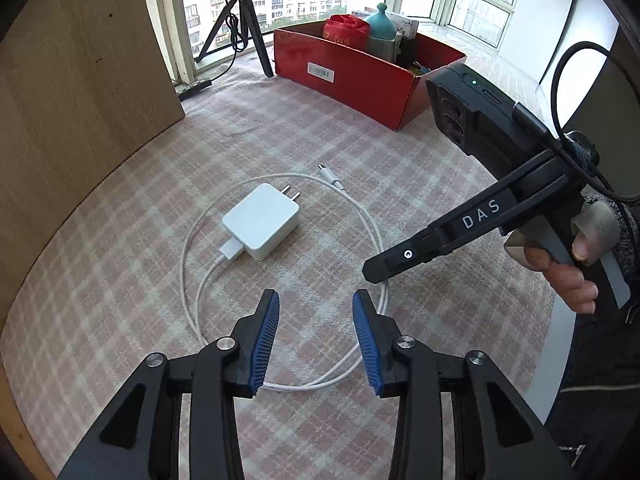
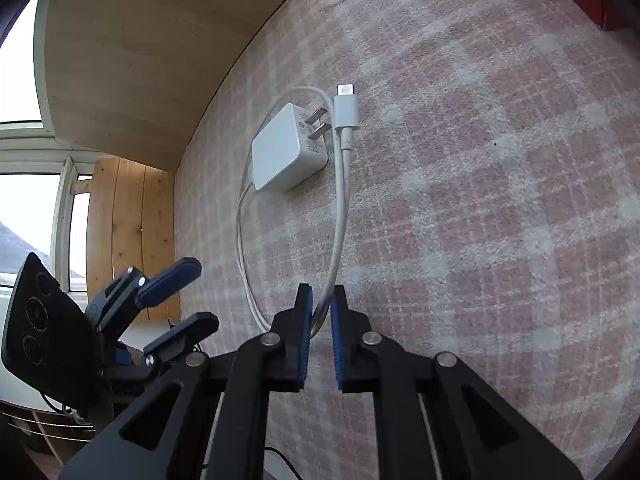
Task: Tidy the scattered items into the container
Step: 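Close the right gripper on the white cable beside the charger, then close the left gripper on the white charger while the right gripper holds the cable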
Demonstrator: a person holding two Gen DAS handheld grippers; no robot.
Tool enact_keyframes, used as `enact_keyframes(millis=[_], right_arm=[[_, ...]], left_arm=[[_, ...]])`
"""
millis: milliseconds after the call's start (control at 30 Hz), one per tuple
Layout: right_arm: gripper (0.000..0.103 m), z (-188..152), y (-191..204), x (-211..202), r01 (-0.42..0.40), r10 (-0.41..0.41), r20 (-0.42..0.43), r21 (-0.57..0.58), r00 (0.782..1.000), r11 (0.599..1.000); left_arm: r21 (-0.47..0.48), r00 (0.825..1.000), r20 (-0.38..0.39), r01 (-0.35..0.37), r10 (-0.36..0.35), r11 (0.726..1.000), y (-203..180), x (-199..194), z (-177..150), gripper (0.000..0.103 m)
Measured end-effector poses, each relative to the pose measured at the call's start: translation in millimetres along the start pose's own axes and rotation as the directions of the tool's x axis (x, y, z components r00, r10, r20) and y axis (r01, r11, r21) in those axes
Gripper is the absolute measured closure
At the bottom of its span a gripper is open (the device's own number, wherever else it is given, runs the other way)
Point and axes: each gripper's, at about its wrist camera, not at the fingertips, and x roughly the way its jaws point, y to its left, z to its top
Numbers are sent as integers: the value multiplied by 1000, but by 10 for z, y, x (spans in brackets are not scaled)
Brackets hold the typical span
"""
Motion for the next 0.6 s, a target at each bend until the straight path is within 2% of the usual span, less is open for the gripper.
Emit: enact_keyframes(millis=[67, 167, 267, 367, 433, 467, 500, 600], right_arm=[[93, -21, -17, 22, 8, -8, -4, 10, 1000, 1000], [93, -55, -33, 40, 10, -10, -6, 24, 1000, 1000], [93, -87, -38, 18, 10, -10, -4, 31, 1000, 999], [93, -114, -45, -3, 8, -8, 0, 40, 1000, 999], [93, -136, -50, -21, 7, -7, 4, 41, 1000, 999], [93, -148, -45, -32, 11, -11, 8, 38, 1000, 999], [93, -160, -34, -41, 18, -19, 13, 32, 1000, 999], [94, -192, 11, -92, 48, -48, 33, 6, 998, 999]], left_arm=[[67, 999, -27, -41, 43, 997, 88, 102, 144, 49], [167, 995, -78, -42, 55, 985, 105, 388, 347, 49], [278, 988, -134, -34, 74, 960, 55, 671, 485, 47], [354, 983, -167, -15, 79, 935, -35, 846, 510, 39], [364, 980, -179, -15, 86, 931, -42, 909, 535, 41], [360, 979, -182, -18, 89, 933, -31, 929, 551, 45], [348, 980, -179, -16, 83, 937, -7, 926, 567, 53], [262, 983, -181, 7, 42, 965, 104, 887, 582, 54]])
